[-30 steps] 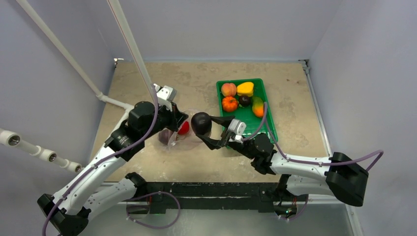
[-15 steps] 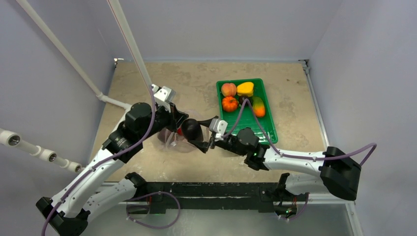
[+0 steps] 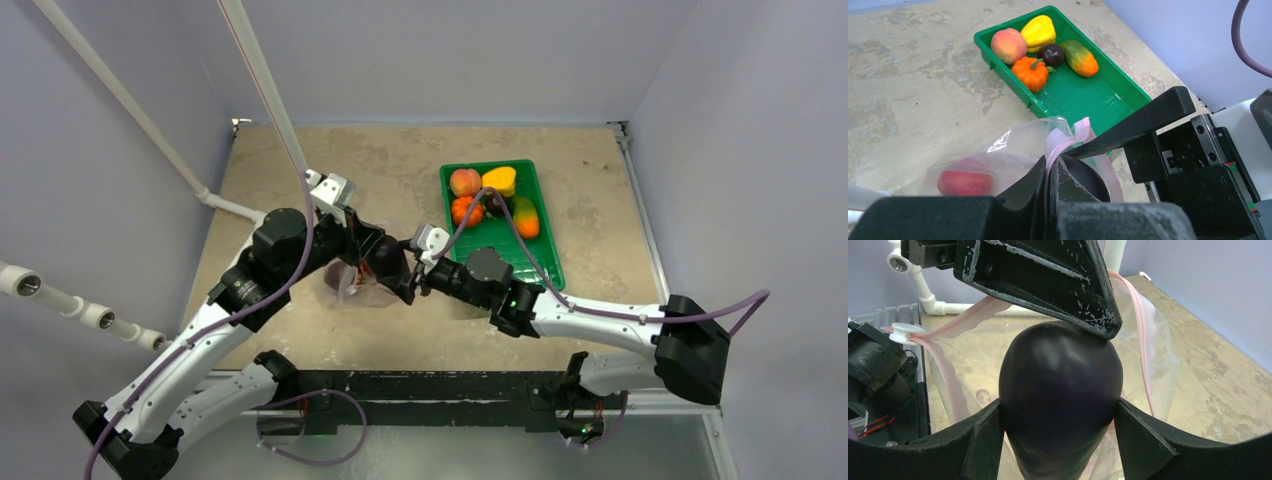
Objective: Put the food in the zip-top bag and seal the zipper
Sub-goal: Place the fake vegetable in the zipper food storage bag.
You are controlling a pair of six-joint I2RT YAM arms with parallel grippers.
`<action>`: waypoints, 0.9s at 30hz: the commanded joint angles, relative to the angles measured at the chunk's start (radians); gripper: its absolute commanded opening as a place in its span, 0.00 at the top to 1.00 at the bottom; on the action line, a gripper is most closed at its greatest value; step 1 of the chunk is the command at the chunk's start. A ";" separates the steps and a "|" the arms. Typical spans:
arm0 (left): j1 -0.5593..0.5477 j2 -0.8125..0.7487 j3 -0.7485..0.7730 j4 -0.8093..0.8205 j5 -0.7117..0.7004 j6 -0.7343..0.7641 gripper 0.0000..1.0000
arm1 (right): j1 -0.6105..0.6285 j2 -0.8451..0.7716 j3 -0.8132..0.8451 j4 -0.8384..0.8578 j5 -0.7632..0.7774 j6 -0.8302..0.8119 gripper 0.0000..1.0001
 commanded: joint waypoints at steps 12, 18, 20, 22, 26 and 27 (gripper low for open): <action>-0.001 -0.022 -0.011 0.025 0.033 0.015 1.00 | -0.001 -0.087 0.092 0.011 0.050 0.053 0.01; -0.001 -0.020 -0.010 0.025 0.028 0.016 1.00 | -0.001 -0.137 0.090 0.011 0.058 0.054 0.01; -0.001 -0.020 -0.011 0.025 0.028 0.017 1.00 | -0.001 -0.157 0.092 0.002 0.061 0.070 0.01; -0.001 -0.019 -0.011 0.025 0.026 0.016 1.00 | -0.001 -0.181 0.094 -0.024 0.042 0.124 0.01; 0.000 -0.017 -0.010 0.024 0.026 0.017 1.00 | -0.001 -0.247 0.081 -0.033 0.136 0.209 0.01; -0.001 -0.017 -0.011 0.025 0.026 0.017 1.00 | -0.001 -0.261 0.080 -0.043 0.179 0.250 0.01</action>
